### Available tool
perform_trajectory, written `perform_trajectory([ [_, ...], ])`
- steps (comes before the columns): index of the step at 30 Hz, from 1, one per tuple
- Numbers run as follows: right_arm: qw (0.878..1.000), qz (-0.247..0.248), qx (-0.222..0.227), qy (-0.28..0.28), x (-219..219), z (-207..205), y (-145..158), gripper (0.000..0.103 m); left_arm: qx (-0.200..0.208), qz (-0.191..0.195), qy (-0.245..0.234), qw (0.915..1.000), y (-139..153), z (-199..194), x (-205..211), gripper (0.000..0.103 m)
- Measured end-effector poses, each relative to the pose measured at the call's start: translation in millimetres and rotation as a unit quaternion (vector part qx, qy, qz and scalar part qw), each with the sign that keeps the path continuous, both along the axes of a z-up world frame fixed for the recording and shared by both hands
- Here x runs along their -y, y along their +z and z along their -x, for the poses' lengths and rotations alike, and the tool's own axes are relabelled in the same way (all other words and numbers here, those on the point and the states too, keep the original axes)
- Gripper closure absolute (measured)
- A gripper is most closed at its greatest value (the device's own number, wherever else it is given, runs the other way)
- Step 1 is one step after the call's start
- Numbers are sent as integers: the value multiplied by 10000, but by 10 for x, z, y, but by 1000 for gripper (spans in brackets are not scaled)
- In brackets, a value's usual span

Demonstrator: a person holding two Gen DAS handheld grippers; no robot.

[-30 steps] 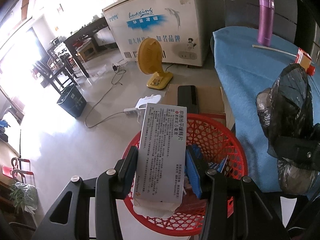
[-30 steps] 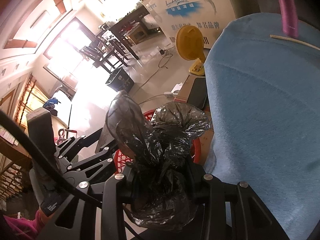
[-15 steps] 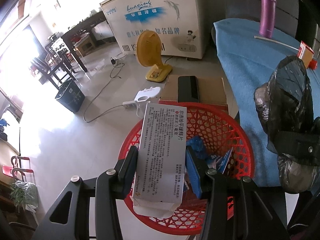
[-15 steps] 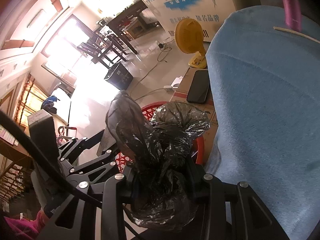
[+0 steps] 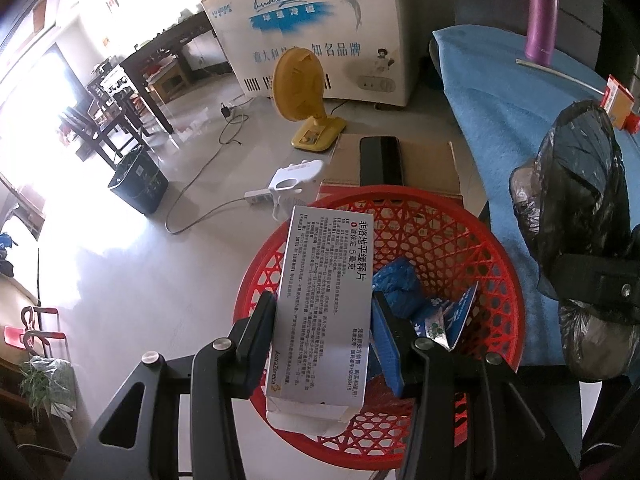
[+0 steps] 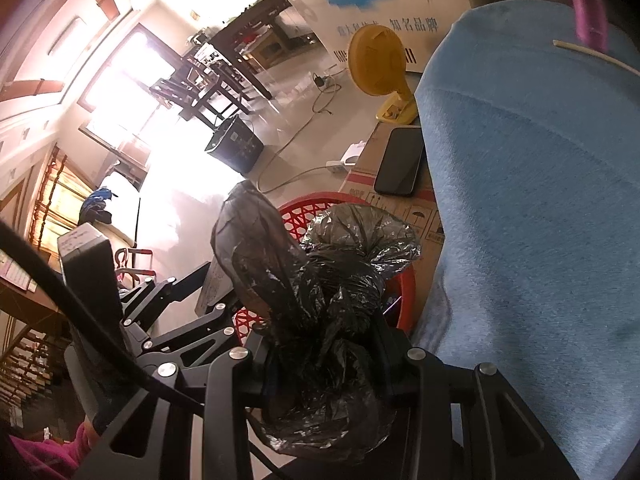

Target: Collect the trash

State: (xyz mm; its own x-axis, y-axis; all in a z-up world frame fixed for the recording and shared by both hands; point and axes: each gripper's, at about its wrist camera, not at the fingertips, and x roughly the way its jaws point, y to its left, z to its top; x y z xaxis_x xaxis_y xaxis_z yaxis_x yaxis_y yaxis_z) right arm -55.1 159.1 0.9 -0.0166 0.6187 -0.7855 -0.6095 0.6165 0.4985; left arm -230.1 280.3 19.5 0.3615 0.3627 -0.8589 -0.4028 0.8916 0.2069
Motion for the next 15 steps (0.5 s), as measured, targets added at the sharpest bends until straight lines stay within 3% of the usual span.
perform_trajectory([
  [15,9998,142,-123,50,-114,-36,-74,62,-83,95,63,9999,-93,19,-109,54],
])
